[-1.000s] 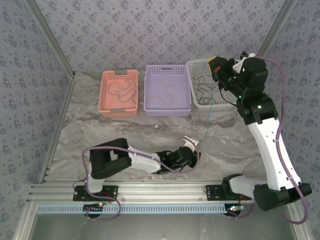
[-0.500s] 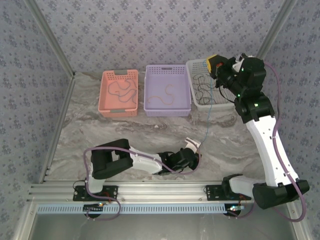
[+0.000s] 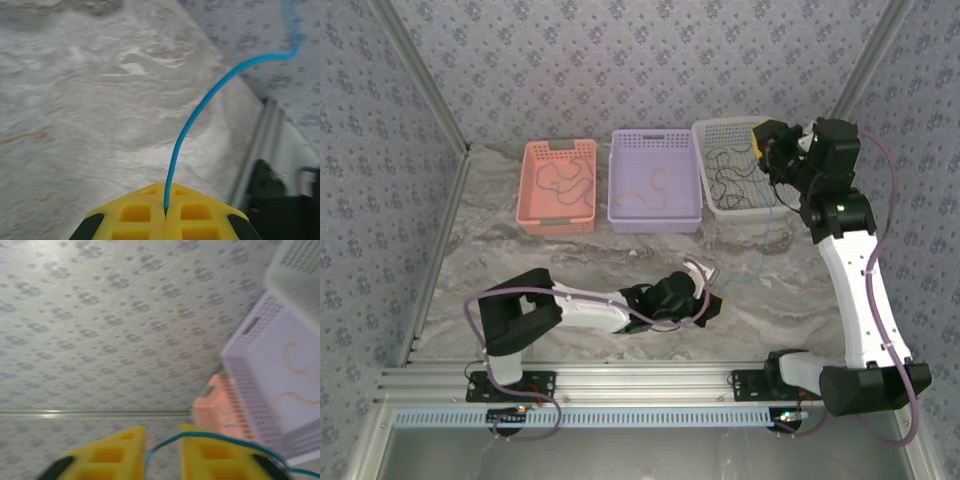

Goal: Untangle the cables

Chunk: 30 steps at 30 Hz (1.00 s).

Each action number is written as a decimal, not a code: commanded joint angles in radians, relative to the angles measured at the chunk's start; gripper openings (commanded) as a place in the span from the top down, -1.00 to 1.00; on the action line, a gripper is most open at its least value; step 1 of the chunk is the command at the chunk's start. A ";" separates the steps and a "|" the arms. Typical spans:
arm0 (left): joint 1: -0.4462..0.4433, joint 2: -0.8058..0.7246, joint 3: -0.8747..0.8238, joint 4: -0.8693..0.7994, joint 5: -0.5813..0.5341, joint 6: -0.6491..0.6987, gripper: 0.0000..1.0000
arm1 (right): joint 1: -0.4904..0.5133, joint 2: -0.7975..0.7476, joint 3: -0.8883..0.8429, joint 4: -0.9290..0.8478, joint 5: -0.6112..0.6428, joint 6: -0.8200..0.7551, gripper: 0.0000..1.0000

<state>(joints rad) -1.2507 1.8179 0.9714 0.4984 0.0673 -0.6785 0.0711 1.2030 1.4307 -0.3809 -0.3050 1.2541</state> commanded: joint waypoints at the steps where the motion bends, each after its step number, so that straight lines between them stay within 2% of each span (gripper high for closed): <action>1: -0.008 -0.088 0.003 -0.037 0.221 -0.019 1.00 | -0.068 -0.006 -0.046 -0.106 -0.058 -0.144 0.22; 7: 0.016 -0.199 -0.016 -0.087 0.283 -0.075 1.00 | -0.123 -0.047 -0.113 -0.194 -0.023 -0.280 -0.31; 10: 0.054 -0.230 -0.010 -0.110 0.286 -0.162 1.00 | -0.146 -0.077 -0.131 -0.205 -0.032 -0.341 -0.37; 12: 0.082 -0.246 -0.010 -0.104 0.280 -0.244 1.00 | -0.141 -0.118 -0.140 -0.208 -0.049 -0.400 -0.28; 15: 0.116 -0.288 -0.030 -0.103 0.212 -0.363 1.00 | -0.098 -0.259 -0.219 -0.166 -0.078 -0.463 0.02; 17: 0.146 -0.324 -0.067 -0.091 0.145 -0.456 1.00 | -0.039 -0.379 -0.307 -0.142 -0.080 -0.479 0.17; 21: 0.196 -0.408 -0.163 0.037 0.030 -0.559 1.00 | 0.106 -0.560 -0.417 -0.195 -0.048 -0.429 0.33; 25: 0.235 -0.492 -0.188 0.062 -0.064 -0.593 1.00 | 0.261 -0.668 -0.574 -0.114 -0.062 -0.285 0.35; 30: 0.257 -0.534 -0.182 0.086 -0.102 -0.614 1.00 | 0.411 -0.623 -0.728 0.157 -0.076 -0.109 0.23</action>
<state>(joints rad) -1.0023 1.3144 0.7795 0.5129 0.0261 -1.2499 0.4274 0.5476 0.7494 -0.3977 -0.3653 1.0122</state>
